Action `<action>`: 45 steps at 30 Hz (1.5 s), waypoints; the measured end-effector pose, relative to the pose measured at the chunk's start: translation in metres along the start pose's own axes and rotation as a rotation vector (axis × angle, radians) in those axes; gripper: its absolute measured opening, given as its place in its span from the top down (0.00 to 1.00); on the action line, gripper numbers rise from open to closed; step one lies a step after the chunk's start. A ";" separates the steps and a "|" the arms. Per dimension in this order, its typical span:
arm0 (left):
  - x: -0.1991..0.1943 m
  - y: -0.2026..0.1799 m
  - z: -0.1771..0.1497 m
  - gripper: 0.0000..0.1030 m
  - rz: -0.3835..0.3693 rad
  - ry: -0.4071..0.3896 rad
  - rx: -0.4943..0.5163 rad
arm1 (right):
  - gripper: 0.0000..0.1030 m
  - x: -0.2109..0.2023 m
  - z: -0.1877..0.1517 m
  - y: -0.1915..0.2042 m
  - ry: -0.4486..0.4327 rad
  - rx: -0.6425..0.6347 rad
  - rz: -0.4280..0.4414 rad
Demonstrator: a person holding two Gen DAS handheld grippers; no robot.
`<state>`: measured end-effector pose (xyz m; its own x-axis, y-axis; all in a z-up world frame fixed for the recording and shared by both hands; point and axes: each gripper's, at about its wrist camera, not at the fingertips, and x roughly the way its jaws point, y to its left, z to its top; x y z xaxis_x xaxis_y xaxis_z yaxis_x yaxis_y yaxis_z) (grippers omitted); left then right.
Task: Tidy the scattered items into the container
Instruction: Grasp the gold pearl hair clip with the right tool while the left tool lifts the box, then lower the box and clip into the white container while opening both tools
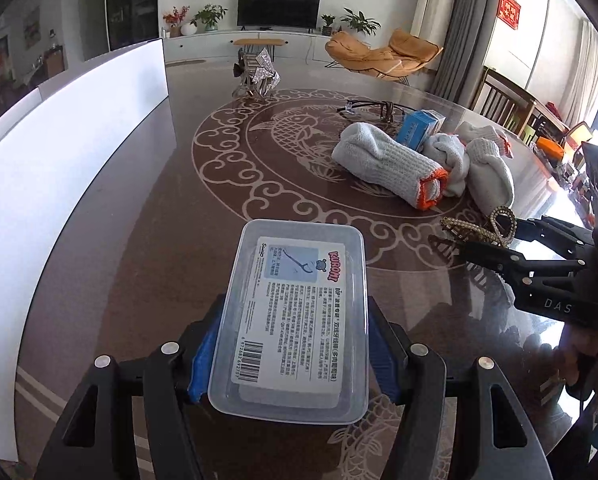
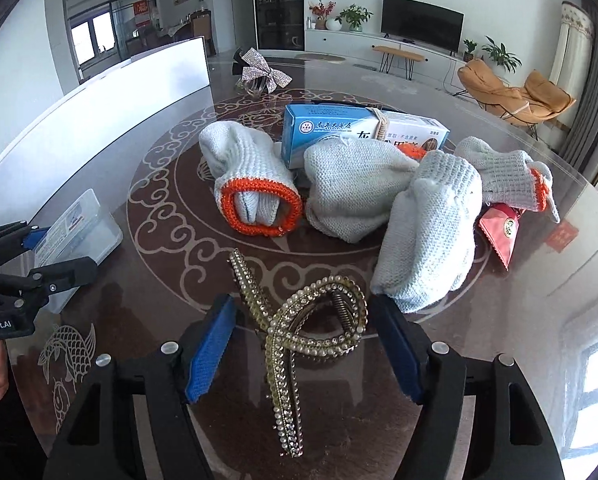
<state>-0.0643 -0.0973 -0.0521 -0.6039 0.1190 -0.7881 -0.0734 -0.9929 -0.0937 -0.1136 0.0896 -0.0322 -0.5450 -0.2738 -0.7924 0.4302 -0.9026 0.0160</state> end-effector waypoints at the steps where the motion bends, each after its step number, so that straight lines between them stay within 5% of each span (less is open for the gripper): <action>1: 0.000 -0.001 -0.001 0.39 0.004 -0.004 0.002 | 0.45 -0.002 -0.001 -0.002 -0.012 0.011 0.004; 13: -0.025 -0.007 -0.019 0.39 -0.068 -0.039 -0.042 | 0.54 -0.047 -0.035 0.013 -0.055 0.119 0.036; 21: -0.053 0.010 -0.002 0.39 -0.100 -0.060 -0.093 | 0.54 -0.061 -0.020 0.045 -0.041 0.067 0.101; 26: -0.116 0.059 0.035 0.39 -0.078 -0.161 -0.137 | 0.54 -0.072 0.042 0.093 -0.079 -0.035 0.188; 34: -0.186 0.213 0.096 0.39 0.175 -0.262 -0.274 | 0.54 -0.059 0.194 0.213 -0.156 -0.169 0.379; 38: -0.172 0.287 0.115 0.39 0.249 -0.228 -0.378 | 0.54 -0.029 0.267 0.281 -0.168 -0.246 0.408; 45: -0.082 0.369 0.119 0.39 0.264 -0.051 -0.521 | 0.54 0.088 0.339 0.369 0.013 -0.337 0.346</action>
<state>-0.1369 -0.4732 0.0503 -0.5868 -0.1457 -0.7965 0.4768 -0.8572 -0.1945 -0.2467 -0.3804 0.1111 -0.3201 -0.5330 -0.7832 0.7952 -0.6006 0.0837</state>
